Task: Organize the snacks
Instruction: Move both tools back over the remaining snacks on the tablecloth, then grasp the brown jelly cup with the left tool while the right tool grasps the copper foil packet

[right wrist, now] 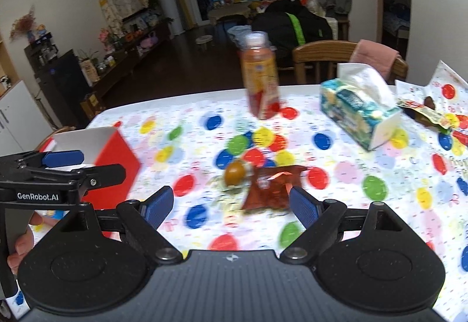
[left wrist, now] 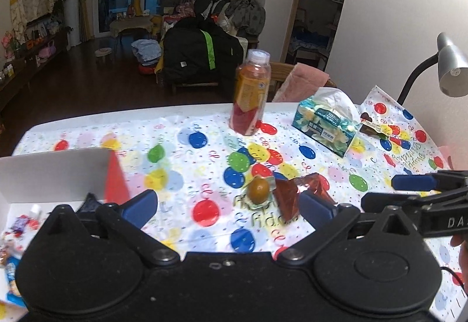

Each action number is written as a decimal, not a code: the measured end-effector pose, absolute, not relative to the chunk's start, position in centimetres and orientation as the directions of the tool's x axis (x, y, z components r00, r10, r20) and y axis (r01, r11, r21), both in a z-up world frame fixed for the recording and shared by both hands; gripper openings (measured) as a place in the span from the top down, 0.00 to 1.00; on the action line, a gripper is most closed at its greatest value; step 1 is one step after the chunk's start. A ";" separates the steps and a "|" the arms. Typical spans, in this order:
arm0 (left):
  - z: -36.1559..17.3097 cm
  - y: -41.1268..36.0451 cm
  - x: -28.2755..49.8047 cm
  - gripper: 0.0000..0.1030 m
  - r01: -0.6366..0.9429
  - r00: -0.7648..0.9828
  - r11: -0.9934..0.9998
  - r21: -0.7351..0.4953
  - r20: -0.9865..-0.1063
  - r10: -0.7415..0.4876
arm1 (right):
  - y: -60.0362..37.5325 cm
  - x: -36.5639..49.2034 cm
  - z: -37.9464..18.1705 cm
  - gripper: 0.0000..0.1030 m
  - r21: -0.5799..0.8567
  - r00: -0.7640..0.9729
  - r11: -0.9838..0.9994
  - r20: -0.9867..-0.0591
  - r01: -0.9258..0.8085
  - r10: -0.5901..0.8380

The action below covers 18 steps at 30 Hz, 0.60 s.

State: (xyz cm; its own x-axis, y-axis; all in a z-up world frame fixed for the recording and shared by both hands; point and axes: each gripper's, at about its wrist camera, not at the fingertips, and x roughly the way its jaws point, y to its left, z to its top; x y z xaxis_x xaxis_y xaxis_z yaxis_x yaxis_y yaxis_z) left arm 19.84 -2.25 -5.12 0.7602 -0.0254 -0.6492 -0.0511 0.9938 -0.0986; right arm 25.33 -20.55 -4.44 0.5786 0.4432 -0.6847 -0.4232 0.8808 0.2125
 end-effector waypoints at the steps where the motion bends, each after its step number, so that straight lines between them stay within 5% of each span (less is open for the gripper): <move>1: -5.5 -2.6 20.4 0.00 -0.045 0.759 0.994 -0.099 -0.650 -0.030 | -21.1 25.9 -4.7 0.16 0.213 0.579 0.884 -0.687 -0.416 0.438; 18: -12.6 -5.2 29.7 0.04 -0.085 0.659 0.993 -0.082 -0.752 -0.006 | -23.5 33.5 -11.1 0.16 0.221 0.480 0.888 -0.775 -0.404 0.411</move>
